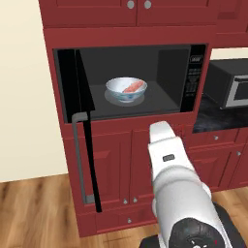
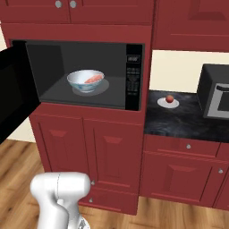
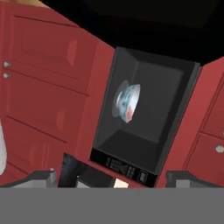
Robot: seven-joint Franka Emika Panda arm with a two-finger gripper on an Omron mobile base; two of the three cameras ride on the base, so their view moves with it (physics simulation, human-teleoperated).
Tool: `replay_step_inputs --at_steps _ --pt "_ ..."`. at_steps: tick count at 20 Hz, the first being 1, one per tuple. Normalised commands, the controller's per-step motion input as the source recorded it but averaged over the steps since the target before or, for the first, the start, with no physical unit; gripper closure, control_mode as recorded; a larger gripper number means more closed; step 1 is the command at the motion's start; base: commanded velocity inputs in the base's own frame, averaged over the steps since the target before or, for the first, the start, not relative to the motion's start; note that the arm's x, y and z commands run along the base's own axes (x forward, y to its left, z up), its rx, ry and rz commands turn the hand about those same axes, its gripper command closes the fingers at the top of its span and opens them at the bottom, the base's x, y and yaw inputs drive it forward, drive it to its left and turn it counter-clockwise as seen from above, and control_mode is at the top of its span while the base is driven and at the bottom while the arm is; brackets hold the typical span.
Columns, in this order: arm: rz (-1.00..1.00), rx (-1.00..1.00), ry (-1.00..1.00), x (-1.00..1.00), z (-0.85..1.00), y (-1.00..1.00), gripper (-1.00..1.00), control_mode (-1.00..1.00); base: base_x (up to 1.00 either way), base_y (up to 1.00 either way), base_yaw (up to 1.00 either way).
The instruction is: Remove the peach from the bowl and place it on the small plate. Then place the bowl with only the steak in the microwave, close the door, and press the start button to microwave the steak.
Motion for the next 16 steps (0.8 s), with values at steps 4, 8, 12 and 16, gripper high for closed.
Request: replay_step_inputs --at_steps 4,8,12,16 --pt "0.0 -0.08 0.04 -0.35 -0.3 1.0 -1.0 -1.0 0.0 0.0 0.0" --pt "0.0 -0.11 0.08 -0.11 -0.28 1.0 -1.0 -1.0 0.0 0.0 0.0" --pt "0.0 -0.16 0.13 0.12 -0.3 1.0 -1.0 -1.0 0.0 0.0 0.0" --pt "0.0 -0.16 0.13 0.36 -0.31 1.0 -1.0 -1.0 0.0 0.0 0.0"
